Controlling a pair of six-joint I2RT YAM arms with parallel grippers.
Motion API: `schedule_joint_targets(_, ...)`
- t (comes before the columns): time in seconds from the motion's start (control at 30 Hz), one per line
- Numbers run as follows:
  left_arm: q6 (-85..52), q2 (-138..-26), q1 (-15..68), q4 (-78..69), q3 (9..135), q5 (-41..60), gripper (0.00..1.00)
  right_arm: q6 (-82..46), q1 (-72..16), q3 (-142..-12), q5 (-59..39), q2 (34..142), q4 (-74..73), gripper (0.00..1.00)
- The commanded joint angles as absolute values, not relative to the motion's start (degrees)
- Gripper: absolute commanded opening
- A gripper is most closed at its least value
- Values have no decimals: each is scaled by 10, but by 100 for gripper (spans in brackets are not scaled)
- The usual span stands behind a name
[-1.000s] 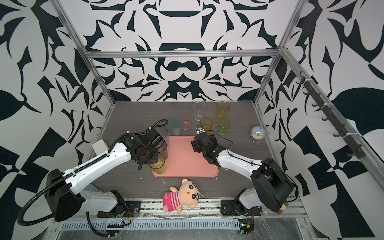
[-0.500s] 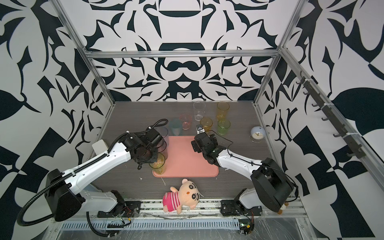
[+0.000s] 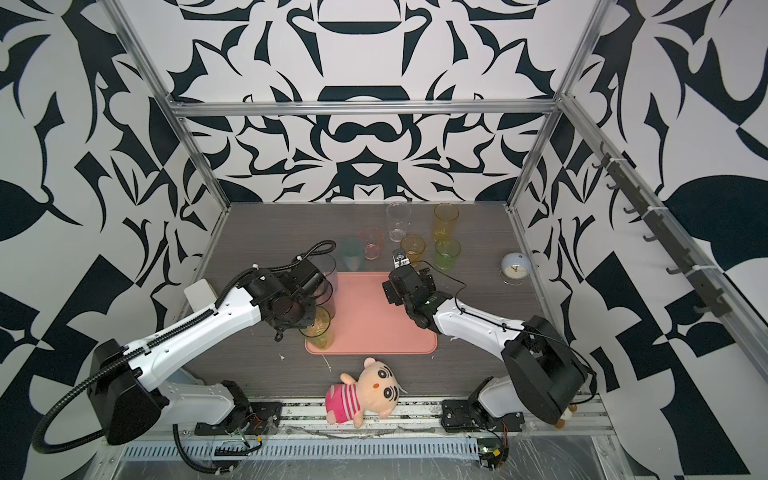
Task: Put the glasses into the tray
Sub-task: 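Hold the green glass on the tray with the left gripper, then open and withdraw the left gripper while the right gripper moves farther out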
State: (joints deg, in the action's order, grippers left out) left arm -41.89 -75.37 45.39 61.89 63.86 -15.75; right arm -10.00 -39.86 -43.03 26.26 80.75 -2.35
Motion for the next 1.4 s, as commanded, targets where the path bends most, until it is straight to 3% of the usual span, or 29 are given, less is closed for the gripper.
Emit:
schedule_joint_targets(0.0, -422, -735, 455, 647, 659, -169, 25, -103, -402, -450, 277, 805, -25, 95)
schedule_joint_targets(0.33, -401, -701, 455, 673, 711, -186, 34, -117, -402, -484, 270, 793, 22, 95)
schedule_joint_targets(0.67, -381, -658, 442, 679, 729, -294, 54, -152, -402, -610, 283, 813, 157, 95)
schedule_joint_targets(1.03, -286, -527, 350, 563, 626, -314, 70, -154, -392, -795, 305, 885, 224, 97)
schedule_joint_targets(1.37, -251, -488, 345, 522, 564, -322, 78, -156, -318, -945, 270, 1000, 258, 98)
